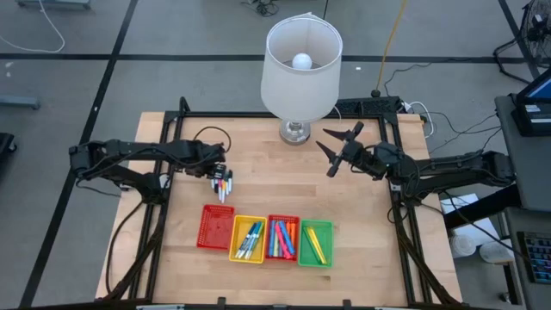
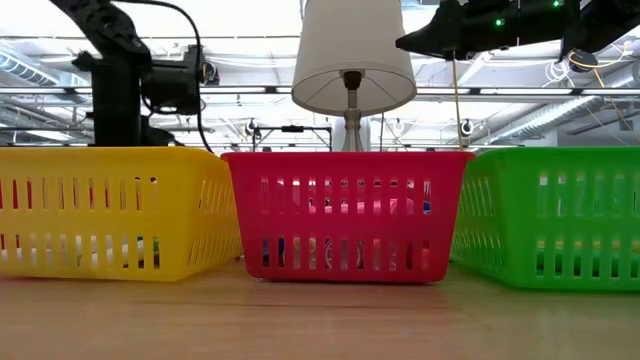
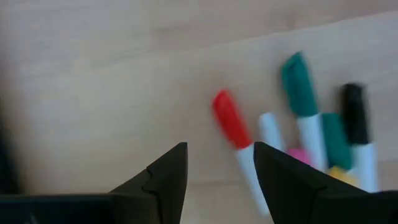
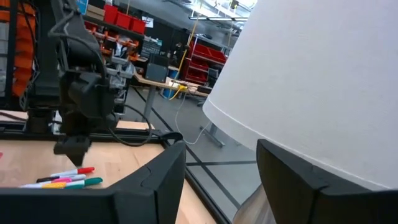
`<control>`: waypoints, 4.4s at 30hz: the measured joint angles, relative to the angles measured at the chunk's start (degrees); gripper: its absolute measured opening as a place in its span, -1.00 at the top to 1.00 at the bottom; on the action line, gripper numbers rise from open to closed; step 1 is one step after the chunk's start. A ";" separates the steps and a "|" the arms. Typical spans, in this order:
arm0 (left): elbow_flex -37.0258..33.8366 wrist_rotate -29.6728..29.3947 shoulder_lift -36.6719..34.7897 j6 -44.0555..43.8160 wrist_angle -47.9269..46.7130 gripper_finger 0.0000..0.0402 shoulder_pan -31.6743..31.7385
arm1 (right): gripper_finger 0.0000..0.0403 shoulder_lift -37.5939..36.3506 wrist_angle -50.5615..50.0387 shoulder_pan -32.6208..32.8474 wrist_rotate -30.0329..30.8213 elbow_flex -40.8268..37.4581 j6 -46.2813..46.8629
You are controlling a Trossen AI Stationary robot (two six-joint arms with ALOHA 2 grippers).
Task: Pick & Place Markers
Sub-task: Put the small red highlighter into the left red bin
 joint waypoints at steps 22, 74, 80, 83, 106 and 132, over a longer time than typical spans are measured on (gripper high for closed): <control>-8.24 2.41 0.14 2.00 7.67 0.10 0.91 | 0.10 0.00 0.11 0.00 -0.09 -0.01 2.36; 10.24 -15.42 -17.74 0.98 -2.69 0.81 -36.67 | 0.16 -32.76 -51.35 0.00 -0.16 -1.08 13.92; 10.24 -18.79 -18.13 -1.34 -2.76 0.81 -41.35 | 0.16 -44.73 -51.95 -0.02 -2.09 -7.44 17.67; 10.24 -19.23 -17.83 -2.39 -2.36 0.81 -43.25 | 0.16 -48.61 -51.78 -0.02 -3.56 -10.21 20.27; 10.24 -18.91 -17.08 -3.53 3.16 0.81 -49.81 | 0.16 -56.30 -36.26 0.00 -14.91 -29.98 19.10; 10.24 0.70 1.88 -28.65 4.04 0.74 -54.50 | 0.16 -56.28 -36.28 0.00 -14.91 -30.16 24.22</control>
